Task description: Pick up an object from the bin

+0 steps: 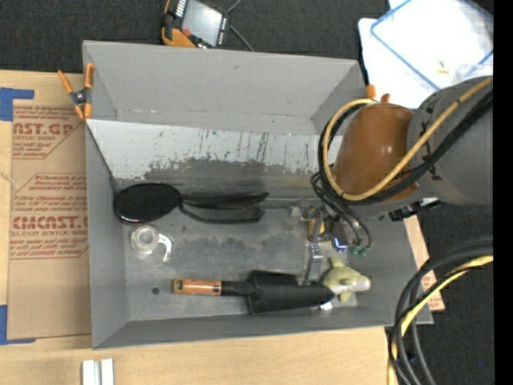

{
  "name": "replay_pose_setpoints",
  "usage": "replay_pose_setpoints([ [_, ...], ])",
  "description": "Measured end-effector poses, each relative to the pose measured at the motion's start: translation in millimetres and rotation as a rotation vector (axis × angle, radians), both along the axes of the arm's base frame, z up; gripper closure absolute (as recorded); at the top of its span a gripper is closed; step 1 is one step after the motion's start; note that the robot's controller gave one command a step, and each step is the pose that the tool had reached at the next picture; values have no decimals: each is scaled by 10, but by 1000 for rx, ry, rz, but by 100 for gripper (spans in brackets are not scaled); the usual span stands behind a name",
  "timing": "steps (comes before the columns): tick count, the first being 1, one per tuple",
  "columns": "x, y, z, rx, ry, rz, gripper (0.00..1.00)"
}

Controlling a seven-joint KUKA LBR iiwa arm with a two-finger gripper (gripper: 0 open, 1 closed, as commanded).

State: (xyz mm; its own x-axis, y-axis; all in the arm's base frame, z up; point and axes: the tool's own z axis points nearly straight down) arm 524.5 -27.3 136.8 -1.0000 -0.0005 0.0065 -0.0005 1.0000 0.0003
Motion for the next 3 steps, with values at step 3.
replay_pose_setpoints([
  [3,-404,674,-193,-2,-18,64,0],
])
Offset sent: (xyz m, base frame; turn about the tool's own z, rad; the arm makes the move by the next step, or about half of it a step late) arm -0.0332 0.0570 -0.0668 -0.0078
